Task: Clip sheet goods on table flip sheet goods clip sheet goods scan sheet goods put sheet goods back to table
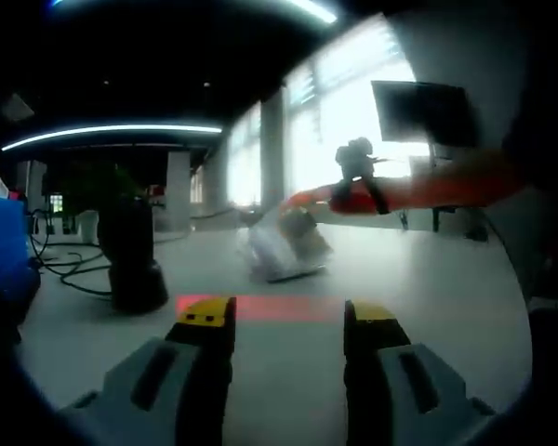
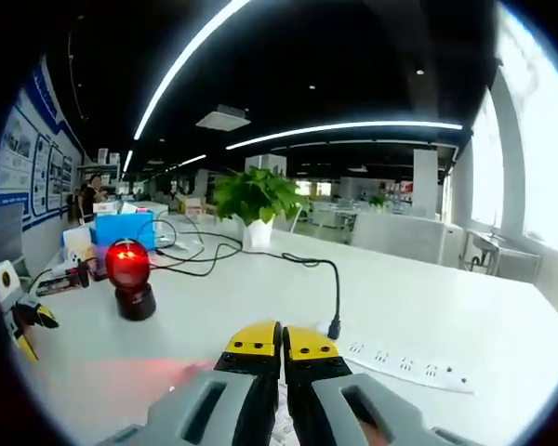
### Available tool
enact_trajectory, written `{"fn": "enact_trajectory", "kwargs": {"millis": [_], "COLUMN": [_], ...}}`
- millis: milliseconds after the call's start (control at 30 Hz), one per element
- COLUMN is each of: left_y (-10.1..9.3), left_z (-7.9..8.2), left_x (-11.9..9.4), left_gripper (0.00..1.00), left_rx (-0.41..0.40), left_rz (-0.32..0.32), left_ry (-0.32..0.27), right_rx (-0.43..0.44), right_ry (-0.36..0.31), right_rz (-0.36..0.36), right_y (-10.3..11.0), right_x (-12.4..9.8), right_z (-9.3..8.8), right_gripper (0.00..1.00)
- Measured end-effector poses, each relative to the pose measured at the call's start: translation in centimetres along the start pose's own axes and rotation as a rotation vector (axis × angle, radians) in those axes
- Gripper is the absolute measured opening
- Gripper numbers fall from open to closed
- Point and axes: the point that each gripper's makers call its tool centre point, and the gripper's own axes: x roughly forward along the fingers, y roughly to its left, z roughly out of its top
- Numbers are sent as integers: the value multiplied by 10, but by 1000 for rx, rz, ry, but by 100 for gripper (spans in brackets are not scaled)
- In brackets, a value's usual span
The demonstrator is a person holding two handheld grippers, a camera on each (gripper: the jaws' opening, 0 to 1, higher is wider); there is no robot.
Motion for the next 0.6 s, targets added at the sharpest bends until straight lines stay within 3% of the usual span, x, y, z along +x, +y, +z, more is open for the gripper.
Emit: {"fn": "enact_trajectory", "kwargs": {"millis": [333, 433, 500, 600], "left_y": [0, 0, 0, 1], "left_z": [-1, -1, -1, 0], "left_x": [1, 0, 0, 0], "left_gripper": [39, 39, 39, 39], "left_rx": [-2, -5, -8, -11], "left_rz": [-2, -1, -1, 0], "left_ry": [5, 4, 3, 0], "right_rx": [-20, 6, 81, 64], "right_ry": [101, 100, 87, 98], "right_rz": [41, 53, 73, 57], "right_y": [-18, -27, -25, -32], "right_x": [23, 32, 32, 34], "right_z": [-25, -29, -32, -40], "right_gripper": [0, 0, 0, 0]}}
